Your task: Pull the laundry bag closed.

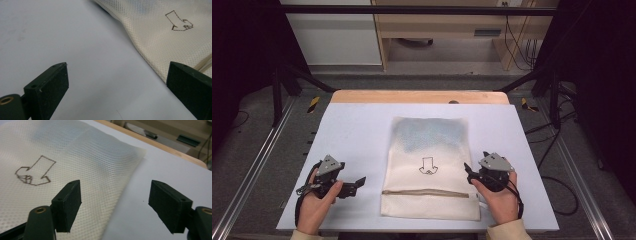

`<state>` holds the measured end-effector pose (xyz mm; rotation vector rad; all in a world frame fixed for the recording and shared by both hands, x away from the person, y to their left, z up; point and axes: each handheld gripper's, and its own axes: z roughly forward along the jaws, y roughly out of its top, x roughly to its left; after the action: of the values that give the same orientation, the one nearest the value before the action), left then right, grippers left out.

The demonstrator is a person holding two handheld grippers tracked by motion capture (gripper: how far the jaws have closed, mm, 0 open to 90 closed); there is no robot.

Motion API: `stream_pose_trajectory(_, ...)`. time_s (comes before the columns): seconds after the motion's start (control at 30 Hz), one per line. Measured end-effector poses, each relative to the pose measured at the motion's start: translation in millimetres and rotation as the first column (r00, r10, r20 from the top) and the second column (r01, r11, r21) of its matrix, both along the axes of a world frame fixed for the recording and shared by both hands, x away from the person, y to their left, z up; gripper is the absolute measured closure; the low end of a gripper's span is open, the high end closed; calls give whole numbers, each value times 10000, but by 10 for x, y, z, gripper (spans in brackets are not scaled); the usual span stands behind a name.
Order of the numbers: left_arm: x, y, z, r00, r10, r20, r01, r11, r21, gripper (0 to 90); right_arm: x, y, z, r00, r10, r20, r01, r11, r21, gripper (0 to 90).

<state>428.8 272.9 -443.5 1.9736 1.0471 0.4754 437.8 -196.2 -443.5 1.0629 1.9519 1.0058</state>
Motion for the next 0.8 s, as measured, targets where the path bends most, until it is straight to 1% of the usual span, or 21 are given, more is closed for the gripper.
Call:
stream_pose_trajectory(0.03, -14, -5, -4, 10000, 24, -38, -24, 10000, -30, 42, 1, 51, -7, 9997, 250, -75, -251, 9996, -143, 280)
stream_pose_trajectory(0.07, -14, -5, -4, 10000, 24, -38, -24, 10000, -30, 45, 1, 51, -7, 9997, 250, -75, -251, 9996, -143, 280)
stream_pose_trajectory(0.1, -33, -11, -5, 9999, -108, -111, 109, 9999, 83, 45, 1, 82, -8, 9991, 383, -181, -387, 9991, -195, 315)
stream_pose_trajectory(0.13, -65, -15, -4, 9994, -256, -218, 264, 9991, 342, 66, -5, 181, 2, 9946, 918, -494, -938, 9948, -393, 396)
stream_pose_trajectory(0.17, -65, -15, -4, 9994, -256, -218, 264, 9991, 342, 70, -9, 218, 7, 9922, 1071, -636, -1102, 9928, -470, 404)
stream_pose_trajectory(0.2, -80, -15, -3, 9990, -303, -315, 316, 9987, 407, 76, -16, 270, 16, 9880, 1319, -798, -1367, 9890, -572, 452)
stream_pose_trajectory(0.23, -88, -14, -5, 9990, -251, -382, 267, 9988, 418, 83, -28, 338, 34, 9814, 1676, -932, -1740, 9826, -652, 495)
stream_pose_trajectory(0.27, -88, -14, -5, 9990, -251, -382, 267, 9988, 418, 84, -34, 384, 44, 9774, 1823, -1075, -1902, 9793, -686, 500)
stream_pose_trajectory(0.3, -68, 1, -4, 9993, -145, -334, 163, 9985, 518, 83, -44, 461, 71, 9709, 2059, -1222, -2171, 9723, -866, 518)
stream_pose_trajectory(0.33, -53, 6, -4, 9998, -17, -221, 28, 9988, 485, 81, -56, 506, 89, 9684, 2185, -1207, -2301, 9688, -924, 534)
stream_pose_trajectory(0.4, -27, 28, -8, 9998, 184, -18, -183, 9985, 513, 69, -80, 628, 143, 9552, 2618, -1377, -2764, 9559, -995, 530)
stream_pose_trajectory(0.43, -27, 28, -8, 9998, 184, -18, -183, 9985, 513, 65, -92, 687, 173, 9491, 2805, -1430, -2973, 9480, -1133, 526)
stream_pose_trajectory(0.47, -3, 39, -37, 9992, 386, 39, -388, 9976, 568, 63, -103, 758, 210, 9393, 3013, -1639, -3234, 9373, -1302, 541)
stream_pose_trajectory(0.53, 8, 34, -49, 9991, 418, 72, -422, 9967, 697, 62, -125, 848, 272, 9294, 3244, -1759, -3491, 9274, -1344, 577)
stream_pose_trajectory(0.57, 7, 34, -45, 9991, 417, 100, -423, 9965, 725, 62, -129, 896, 304, 9209, 3414, -1880, -3683, 9202, -1330, 579)
stream_pose_trajectory(0.63, 8, 38, -53, 9992, 380, -88, -373, 9969, 698, 62, -132, 995, 357, 9059, 3683, -2089, -3997, 9067, -1346, 584)
stream_pose_trajectory(0.67, 7, 41, -58, 9992, 358, -198, -344, 9970, 700, 62, -129, 1057, 383, 8959, 3833, -2246, -4191, 8969, -1410, 580)
stream_pose_trajectory(0.73, -1, 51, -55, 9992, 318, -228, -301, 9968, 738, 62, -127, 1144, 412, 8856, 3958, -2433, -4361, 8887, -1417, 582)
stream_pose_trajectory(0.77, -4, 45, -54, 9992, 353, -192, -340, 9974, 628, 62, -121, 1192, 423, 8792, 4069, -2479, -4493, 8812, -1470, 598)
stream_pose_trajectory(0.8, -4, 45, -54, 9992, 353, -192, -340, 9974, 628, 62, -116, 1240, 432, 8766, 4102, -2517, -4558, 8755, -1605, 604)
